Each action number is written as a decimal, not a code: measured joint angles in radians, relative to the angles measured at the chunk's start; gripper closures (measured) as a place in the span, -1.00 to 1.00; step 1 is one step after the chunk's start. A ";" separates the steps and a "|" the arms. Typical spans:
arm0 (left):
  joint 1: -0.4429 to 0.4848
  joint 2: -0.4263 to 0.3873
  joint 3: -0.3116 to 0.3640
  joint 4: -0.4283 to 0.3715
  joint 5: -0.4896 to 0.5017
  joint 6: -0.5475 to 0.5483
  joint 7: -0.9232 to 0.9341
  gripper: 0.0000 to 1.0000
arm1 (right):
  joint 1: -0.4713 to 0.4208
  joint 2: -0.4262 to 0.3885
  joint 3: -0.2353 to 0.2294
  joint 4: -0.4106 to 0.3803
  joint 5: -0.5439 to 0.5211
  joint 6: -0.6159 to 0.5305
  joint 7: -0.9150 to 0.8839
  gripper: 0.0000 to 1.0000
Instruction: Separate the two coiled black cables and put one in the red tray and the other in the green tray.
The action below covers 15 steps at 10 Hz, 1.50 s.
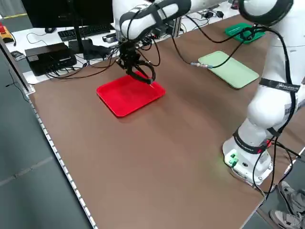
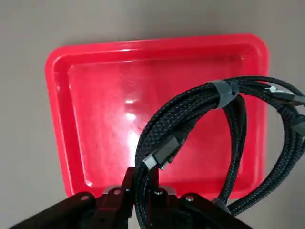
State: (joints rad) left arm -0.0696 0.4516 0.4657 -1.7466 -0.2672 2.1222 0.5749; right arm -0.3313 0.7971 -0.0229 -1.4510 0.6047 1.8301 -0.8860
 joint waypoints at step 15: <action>0.067 -0.048 -0.131 0.101 0.042 -0.026 -0.119 -1.00 | 0.228 -0.451 0.003 0.186 -0.512 -0.250 0.739 -0.98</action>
State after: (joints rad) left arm -0.0022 0.4039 0.3347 -1.6452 -0.2253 2.0964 0.4563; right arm -0.1036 0.3463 -0.0195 -1.2651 0.0926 1.5800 -0.1467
